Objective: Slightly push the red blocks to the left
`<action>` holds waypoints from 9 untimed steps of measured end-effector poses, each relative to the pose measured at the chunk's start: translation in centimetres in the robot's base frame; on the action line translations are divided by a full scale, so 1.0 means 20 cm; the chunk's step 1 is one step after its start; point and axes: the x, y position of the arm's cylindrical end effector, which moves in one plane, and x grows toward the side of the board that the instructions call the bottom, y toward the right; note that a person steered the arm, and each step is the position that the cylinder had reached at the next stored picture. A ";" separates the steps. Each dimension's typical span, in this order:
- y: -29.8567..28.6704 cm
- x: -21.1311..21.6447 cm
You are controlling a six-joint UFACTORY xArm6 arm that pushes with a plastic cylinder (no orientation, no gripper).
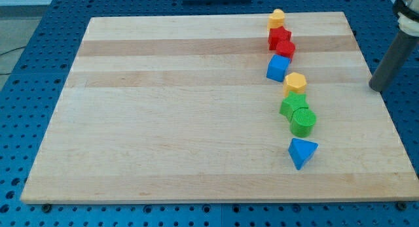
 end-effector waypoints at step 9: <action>-0.50 -0.59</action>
